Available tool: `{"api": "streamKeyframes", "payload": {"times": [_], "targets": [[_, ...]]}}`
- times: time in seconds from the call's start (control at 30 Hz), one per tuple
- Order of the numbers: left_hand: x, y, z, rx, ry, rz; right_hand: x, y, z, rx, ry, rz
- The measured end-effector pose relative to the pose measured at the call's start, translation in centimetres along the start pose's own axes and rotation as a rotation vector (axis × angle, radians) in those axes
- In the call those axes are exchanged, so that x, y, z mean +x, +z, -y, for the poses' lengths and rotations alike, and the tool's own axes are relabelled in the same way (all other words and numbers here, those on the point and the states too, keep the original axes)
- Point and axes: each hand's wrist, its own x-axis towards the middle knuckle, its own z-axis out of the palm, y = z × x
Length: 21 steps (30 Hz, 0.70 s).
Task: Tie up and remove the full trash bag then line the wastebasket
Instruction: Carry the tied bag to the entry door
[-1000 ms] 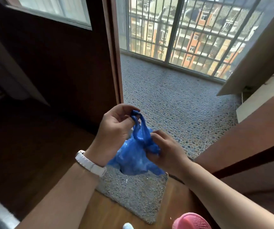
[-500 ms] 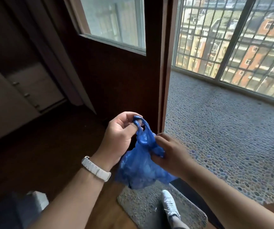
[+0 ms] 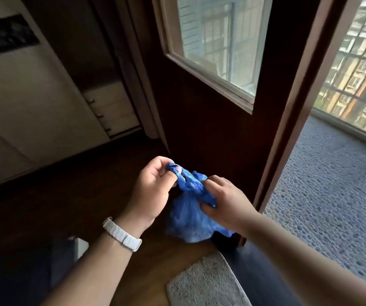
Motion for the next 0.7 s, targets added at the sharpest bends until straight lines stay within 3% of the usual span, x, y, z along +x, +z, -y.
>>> {"api": "streamKeyframes", "payload": {"times": [0.33,0.7], "targets": [[7.9,-10.0,3.3,0.044,0.035,-0.193,12.2,8.1,1.1,0.058,-0.074,0.148],[22.2,-28.0,6.1,-0.108,0.061,-0.28,32.0,20.3,6.2,-0.007,-0.12,0.218]]}}
